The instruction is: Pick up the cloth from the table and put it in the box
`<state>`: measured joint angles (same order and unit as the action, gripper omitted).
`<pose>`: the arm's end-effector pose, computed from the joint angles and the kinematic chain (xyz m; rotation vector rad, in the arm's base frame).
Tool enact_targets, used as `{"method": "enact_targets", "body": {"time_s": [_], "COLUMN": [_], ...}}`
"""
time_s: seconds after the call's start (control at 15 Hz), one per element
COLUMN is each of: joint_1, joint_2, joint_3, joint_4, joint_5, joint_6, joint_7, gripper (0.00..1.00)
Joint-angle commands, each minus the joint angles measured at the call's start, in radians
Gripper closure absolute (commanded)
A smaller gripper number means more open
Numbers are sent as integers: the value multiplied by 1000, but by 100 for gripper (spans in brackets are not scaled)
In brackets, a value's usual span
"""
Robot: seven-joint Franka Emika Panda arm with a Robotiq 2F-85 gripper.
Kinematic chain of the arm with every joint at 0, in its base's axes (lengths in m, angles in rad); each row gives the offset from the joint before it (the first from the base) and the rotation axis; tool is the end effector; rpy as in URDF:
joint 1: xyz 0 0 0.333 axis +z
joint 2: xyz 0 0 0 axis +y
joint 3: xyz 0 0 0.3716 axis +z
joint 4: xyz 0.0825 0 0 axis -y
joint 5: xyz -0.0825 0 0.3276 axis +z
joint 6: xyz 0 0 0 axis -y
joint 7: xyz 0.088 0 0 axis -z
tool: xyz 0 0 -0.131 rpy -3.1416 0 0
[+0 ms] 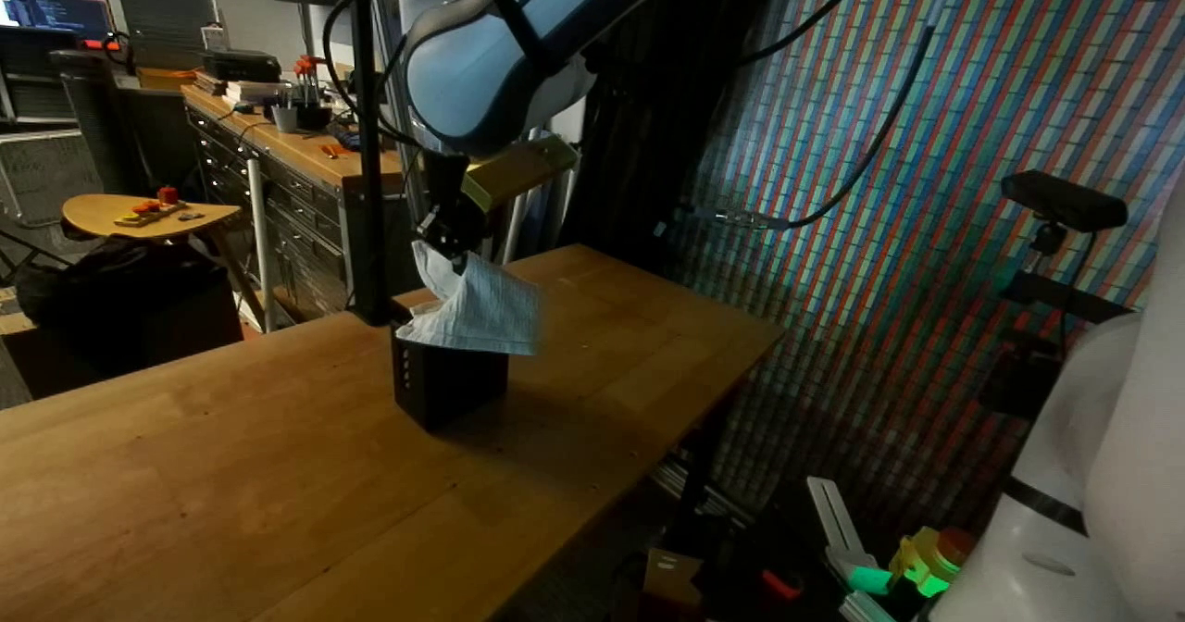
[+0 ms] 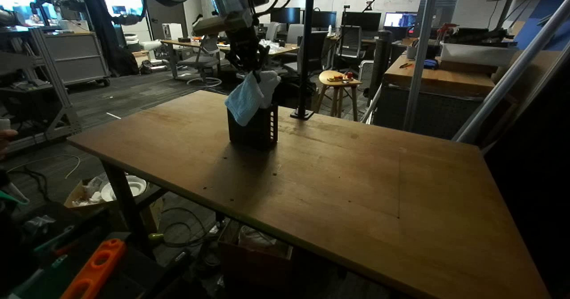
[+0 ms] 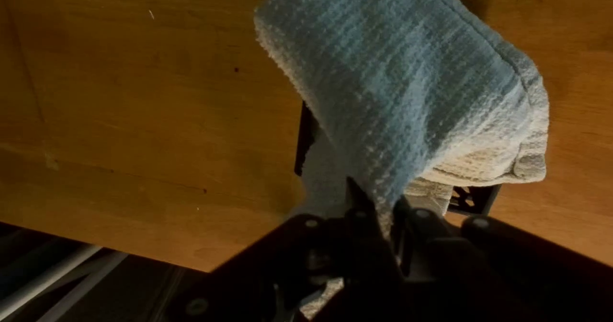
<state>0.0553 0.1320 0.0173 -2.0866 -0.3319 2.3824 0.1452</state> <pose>0.5500 0.0311 0.4449 2.8949 0.2178 0.2747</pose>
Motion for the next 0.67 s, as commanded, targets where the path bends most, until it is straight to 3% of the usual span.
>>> {"method": "enact_targets", "body": {"time_s": [0.0,0.6], "joint_1": [-7,-19], "joint_2": [51,201], "joint_3": [0,35], "joint_4": [30,45], "joint_5": [31,213], "joint_6": [46,116], "joint_7": [-52,-186], "gripper": [97,97]}}
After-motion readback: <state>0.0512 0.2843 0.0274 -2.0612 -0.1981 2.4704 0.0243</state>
